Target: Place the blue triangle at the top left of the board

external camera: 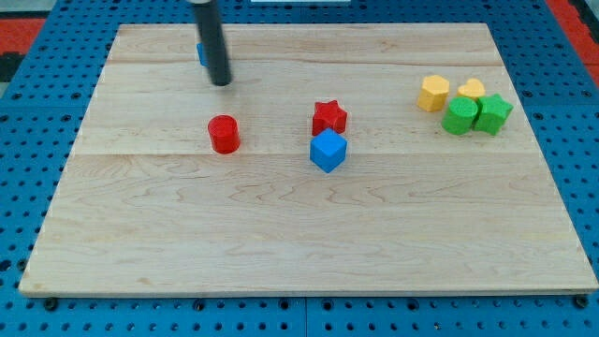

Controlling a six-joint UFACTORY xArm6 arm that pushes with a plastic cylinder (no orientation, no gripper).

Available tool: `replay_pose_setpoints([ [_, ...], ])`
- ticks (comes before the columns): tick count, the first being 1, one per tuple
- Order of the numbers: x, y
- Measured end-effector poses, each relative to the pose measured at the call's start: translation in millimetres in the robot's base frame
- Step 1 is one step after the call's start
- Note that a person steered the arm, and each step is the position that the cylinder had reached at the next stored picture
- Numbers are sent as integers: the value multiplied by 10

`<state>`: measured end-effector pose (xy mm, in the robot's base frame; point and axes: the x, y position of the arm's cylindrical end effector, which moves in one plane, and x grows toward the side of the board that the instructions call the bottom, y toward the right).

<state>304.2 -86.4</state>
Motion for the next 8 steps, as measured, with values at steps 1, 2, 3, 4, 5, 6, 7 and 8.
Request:
replay_pose_setpoints([
  [1,-263,129],
  [2,-535,-287],
  [3,-624,-849],
  [4,-517,-599],
  [5,-232,-324],
  [6,-275,-380],
  [7,-509,-520],
  [8,-664,-768],
])
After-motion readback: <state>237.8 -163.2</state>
